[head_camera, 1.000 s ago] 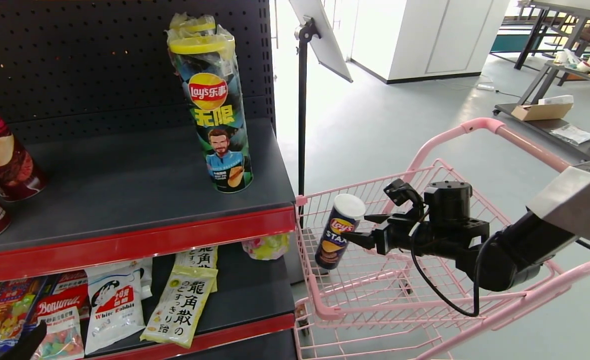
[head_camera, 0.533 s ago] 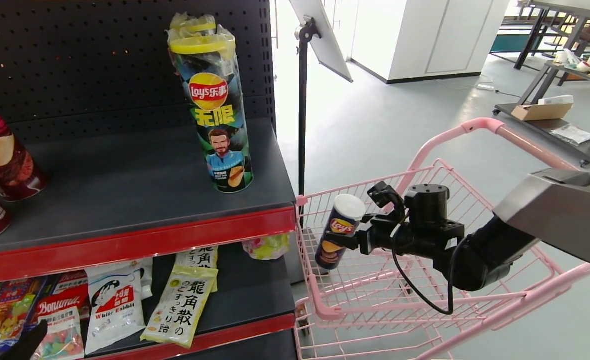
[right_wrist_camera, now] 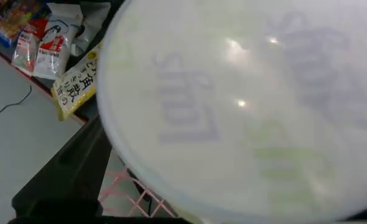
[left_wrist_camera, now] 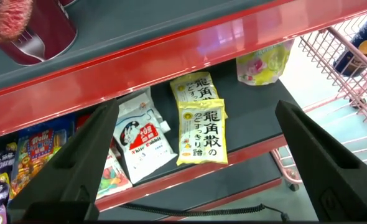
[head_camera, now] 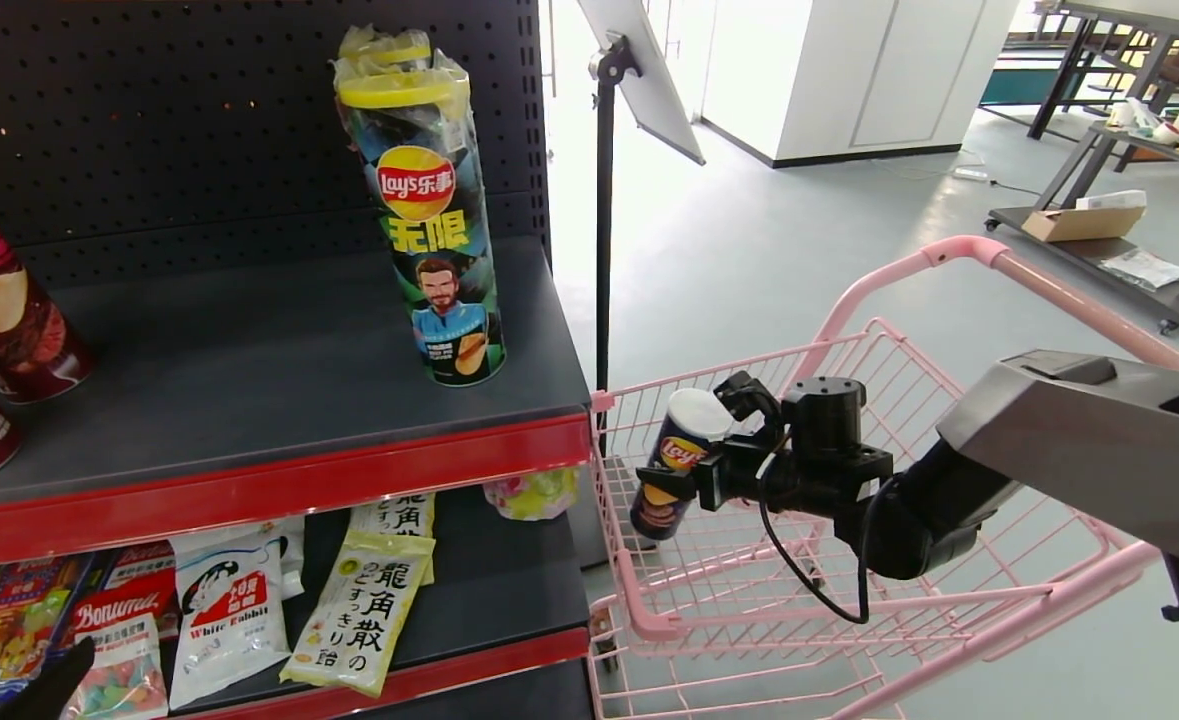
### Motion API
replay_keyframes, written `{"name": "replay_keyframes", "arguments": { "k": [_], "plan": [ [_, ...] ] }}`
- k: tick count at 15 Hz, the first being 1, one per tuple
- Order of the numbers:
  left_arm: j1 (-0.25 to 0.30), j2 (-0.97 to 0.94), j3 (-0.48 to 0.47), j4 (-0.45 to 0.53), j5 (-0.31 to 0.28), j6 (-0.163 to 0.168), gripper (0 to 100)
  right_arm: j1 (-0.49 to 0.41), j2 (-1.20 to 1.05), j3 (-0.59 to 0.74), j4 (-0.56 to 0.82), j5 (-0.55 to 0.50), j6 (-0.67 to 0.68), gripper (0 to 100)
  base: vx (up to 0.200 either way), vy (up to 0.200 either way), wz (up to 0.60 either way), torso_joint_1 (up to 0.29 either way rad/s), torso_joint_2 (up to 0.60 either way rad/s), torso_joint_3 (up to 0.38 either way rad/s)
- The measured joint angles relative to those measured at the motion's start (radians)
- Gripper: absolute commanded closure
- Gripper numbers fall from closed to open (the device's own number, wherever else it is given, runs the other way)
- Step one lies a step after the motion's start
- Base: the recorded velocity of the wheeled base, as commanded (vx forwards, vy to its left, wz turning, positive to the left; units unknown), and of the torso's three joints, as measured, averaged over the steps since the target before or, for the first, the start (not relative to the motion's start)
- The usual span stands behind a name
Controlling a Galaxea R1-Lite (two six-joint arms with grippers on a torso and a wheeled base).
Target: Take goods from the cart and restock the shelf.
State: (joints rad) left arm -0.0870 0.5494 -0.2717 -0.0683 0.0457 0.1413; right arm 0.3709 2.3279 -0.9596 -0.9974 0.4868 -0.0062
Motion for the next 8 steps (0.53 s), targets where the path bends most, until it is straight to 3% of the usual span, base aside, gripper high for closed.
{"name": "replay_keyframes", "arguments": {
  "k": [6,7,8],
  "plan": [
    [0.0,0.007,-0.002,0.0,0.0,0.019,0,0.003,0.012,-0.001,-0.025,-0.013,0.002,0,0.0,0.0,0.0,0.0,0.0,0.0],
    [0.0,0.007,-0.002,-0.001,0.0,0.02,0,0.007,0.013,0.002,-0.029,-0.019,-0.002,100,0.0,0.0,0.0,0.0,0.0,0.0],
    [0.0,0.007,-0.003,-0.001,0.0,0.021,0,0.009,0.014,0.001,-0.034,-0.022,0.001,100,0.0,0.0,0.0,0.0,0.0,0.0]
  ]
}}
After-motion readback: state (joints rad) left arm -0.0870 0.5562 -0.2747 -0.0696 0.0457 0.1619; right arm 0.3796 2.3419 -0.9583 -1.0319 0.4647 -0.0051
